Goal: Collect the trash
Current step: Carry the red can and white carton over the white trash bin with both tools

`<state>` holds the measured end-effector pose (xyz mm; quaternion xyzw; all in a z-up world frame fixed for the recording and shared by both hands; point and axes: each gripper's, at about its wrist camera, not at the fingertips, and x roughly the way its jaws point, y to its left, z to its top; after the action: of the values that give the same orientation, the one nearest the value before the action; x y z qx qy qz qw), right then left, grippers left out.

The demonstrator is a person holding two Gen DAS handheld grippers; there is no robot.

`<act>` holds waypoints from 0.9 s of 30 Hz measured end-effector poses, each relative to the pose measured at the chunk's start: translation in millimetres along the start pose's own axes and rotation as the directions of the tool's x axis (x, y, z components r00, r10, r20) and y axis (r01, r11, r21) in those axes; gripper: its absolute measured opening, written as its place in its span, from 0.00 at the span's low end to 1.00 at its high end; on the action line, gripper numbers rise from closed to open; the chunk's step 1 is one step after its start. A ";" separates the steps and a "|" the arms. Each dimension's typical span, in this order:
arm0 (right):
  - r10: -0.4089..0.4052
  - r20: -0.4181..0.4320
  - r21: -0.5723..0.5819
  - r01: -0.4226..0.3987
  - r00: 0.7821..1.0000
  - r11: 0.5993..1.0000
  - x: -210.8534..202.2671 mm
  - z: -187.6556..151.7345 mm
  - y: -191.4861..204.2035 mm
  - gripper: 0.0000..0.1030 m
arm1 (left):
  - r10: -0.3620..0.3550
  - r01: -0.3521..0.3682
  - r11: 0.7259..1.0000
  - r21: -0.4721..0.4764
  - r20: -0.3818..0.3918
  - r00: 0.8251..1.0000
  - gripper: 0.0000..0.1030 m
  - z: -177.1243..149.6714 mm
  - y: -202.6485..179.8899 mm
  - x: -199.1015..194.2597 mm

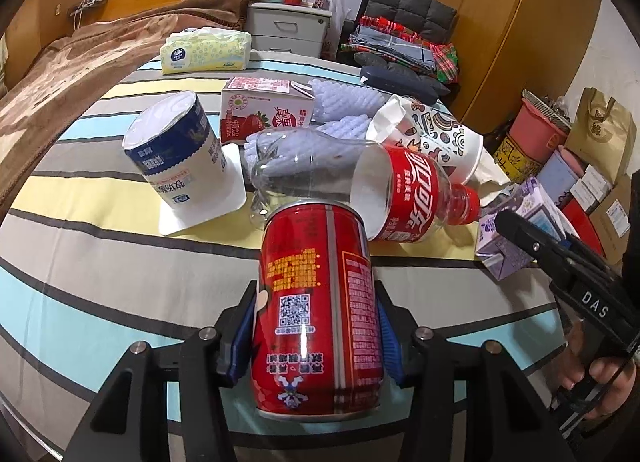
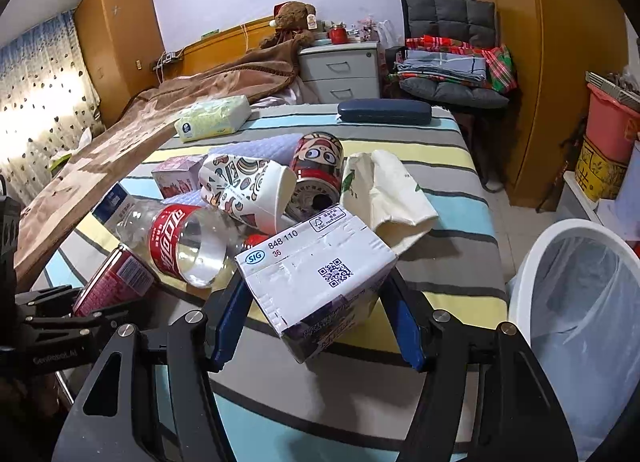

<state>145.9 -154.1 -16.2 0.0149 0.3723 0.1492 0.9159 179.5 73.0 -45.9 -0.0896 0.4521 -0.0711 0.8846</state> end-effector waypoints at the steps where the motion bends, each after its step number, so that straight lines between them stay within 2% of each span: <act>1: 0.000 0.000 0.002 0.000 1.000 1.000 -0.8 -1.6 0.5 0.63 | -0.001 0.001 1.000 0.000 0.000 1.000 0.51 -0.5 -0.1 -0.6; 8: -0.003 0.022 0.005 0.003 1.000 1.000 -8.9 -2.4 4.3 0.63 | -0.015 0.015 1.000 0.005 0.016 1.000 0.51 -4.9 -5.1 -11.2; 16: -0.009 0.064 0.025 0.007 0.998 1.000 -26.3 -2.2 0.7 0.63 | -0.041 0.039 0.998 0.047 0.053 0.998 0.51 -9.2 -27.4 -37.4; 27: -0.077 0.109 0.077 0.068 0.991 0.995 -55.6 -9.1 -24.7 0.63 | -0.128 0.113 0.978 0.177 0.079 0.989 0.51 2.5 -97.4 -53.9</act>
<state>108.4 -194.2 11.5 0.0431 0.3261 0.1010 0.9389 145.8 -10.5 19.6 -0.0434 0.3976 -0.1591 0.9026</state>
